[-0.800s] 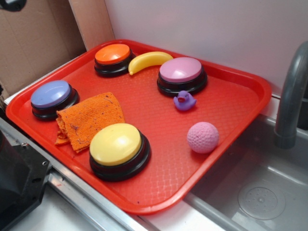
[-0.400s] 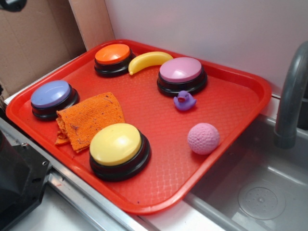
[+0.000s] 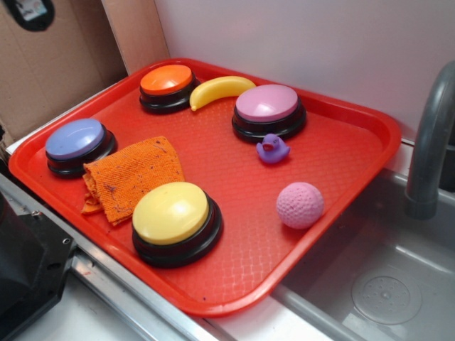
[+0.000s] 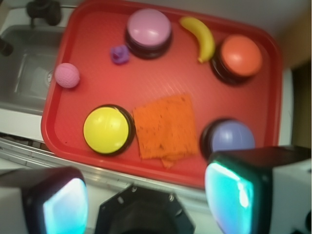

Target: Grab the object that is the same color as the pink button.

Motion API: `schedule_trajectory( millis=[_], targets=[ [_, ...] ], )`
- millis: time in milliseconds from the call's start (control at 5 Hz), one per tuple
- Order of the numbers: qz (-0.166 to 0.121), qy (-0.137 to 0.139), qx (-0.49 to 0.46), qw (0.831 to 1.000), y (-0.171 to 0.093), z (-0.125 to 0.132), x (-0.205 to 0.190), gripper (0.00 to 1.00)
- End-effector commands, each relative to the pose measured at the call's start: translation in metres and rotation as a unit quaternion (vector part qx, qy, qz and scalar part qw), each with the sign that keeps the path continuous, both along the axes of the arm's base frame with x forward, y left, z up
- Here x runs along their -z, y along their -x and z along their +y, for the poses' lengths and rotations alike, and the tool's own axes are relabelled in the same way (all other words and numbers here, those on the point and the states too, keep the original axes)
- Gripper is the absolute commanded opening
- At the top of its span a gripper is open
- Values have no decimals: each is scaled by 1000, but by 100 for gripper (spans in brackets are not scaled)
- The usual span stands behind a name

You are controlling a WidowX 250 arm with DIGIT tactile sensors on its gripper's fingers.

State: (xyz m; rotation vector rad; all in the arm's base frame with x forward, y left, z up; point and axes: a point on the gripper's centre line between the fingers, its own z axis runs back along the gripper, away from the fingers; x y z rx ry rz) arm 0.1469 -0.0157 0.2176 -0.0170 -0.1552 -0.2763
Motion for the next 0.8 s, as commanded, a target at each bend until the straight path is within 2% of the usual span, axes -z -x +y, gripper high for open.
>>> schedule_trajectory(
  millis=[0, 200, 400, 600],
  targets=[
    [-61, -30, 218, 974, -43, -21, 11, 100],
    [-73, -6, 336, 939, -68, -48, 39, 100],
    [-63, -10, 452, 890, -74, -74, 59, 100],
    [-75, -6, 559, 826, -76, -104, 86, 100]
  ],
)
